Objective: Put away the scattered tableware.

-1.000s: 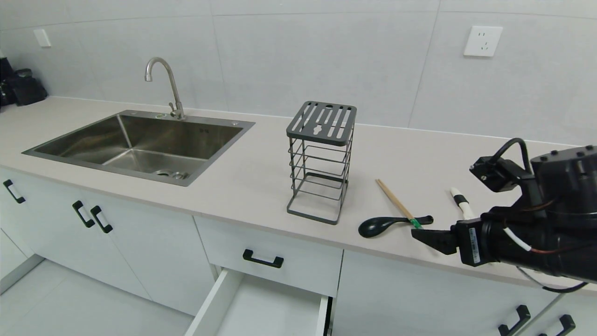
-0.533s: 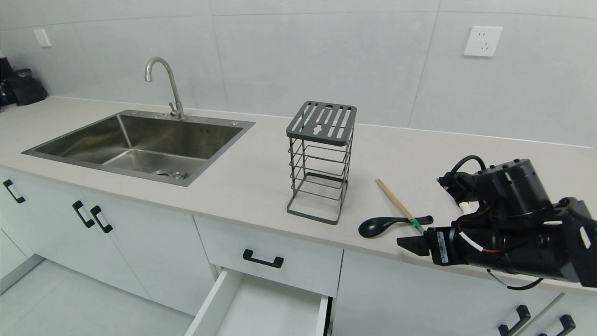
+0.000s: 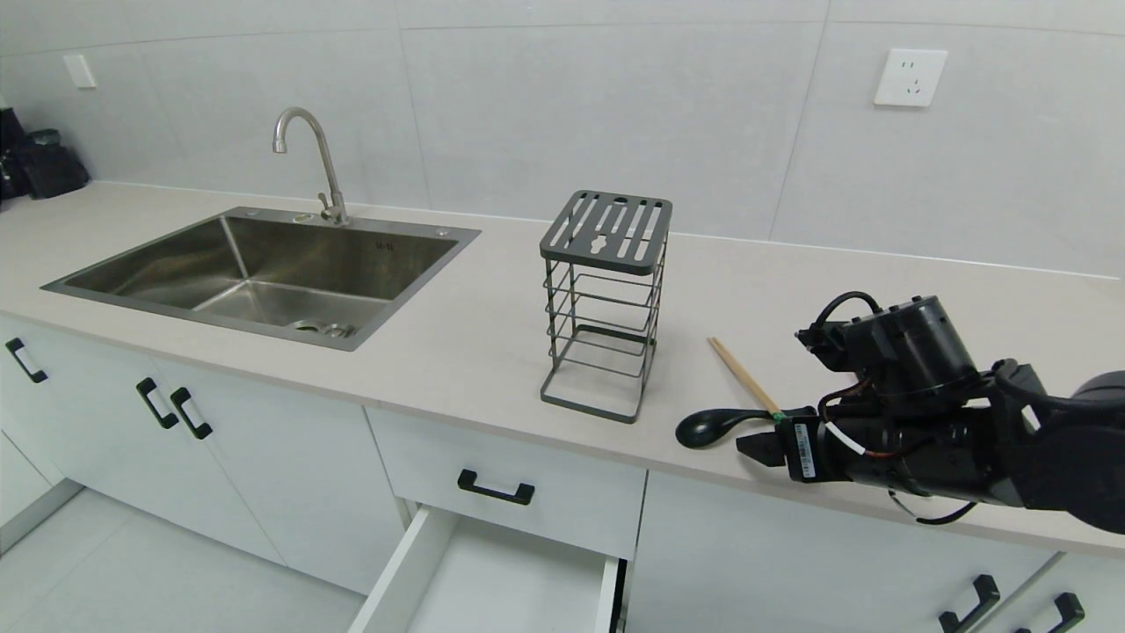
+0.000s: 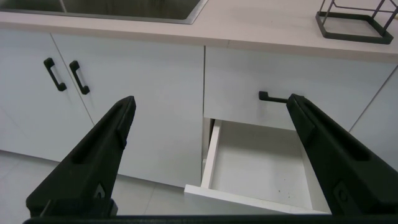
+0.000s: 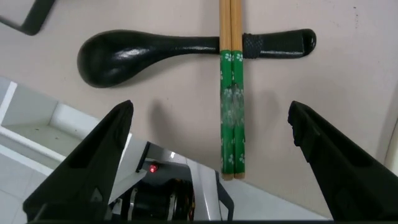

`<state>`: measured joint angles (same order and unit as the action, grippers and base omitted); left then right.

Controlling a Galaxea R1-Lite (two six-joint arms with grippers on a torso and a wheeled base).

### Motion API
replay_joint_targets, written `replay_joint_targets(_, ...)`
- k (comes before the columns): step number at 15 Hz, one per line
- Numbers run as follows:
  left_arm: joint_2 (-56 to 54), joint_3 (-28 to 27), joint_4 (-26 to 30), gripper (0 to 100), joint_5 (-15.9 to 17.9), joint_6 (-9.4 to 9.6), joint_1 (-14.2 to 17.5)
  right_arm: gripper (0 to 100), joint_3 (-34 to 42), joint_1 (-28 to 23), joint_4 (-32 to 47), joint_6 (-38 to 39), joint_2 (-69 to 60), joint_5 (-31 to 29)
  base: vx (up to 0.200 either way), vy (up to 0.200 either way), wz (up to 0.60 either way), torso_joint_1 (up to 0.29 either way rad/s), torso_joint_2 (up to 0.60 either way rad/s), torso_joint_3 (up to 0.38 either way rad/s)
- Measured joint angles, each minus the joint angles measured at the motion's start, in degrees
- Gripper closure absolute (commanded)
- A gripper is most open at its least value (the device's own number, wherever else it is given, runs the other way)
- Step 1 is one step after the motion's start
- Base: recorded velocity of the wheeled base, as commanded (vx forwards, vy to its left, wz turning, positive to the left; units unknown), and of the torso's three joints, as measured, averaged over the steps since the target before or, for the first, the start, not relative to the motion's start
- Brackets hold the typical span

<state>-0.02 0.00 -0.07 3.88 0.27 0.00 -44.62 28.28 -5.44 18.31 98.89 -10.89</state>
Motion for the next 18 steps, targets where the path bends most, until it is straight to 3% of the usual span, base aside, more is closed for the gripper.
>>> replay_joint_targets(1,0.00,0.00,0.00,0,0.00,-0.02,0.00,0,-0.11,-0.01,-0.02,-0.06,0.33,-0.24,0.000,0.000,0.00,0.000,0.00,0.000)
replay_joint_targets(2,0.00,0.00,0.00,0,0.00,0.00,0.00,100,-0.20,-0.01,-0.02,-0.15,0.61,-0.35,0.000,0.000,0.00,0.000,0.00,0.000)
replay_joint_targets(18,0.00,0.00,0.00,0,0.00,-0.02,0.00,100,-0.28,-0.04,-0.88,-0.80,-2.86,-4.46,0.000,0.000,0.00,0.000,0.00,0.000)
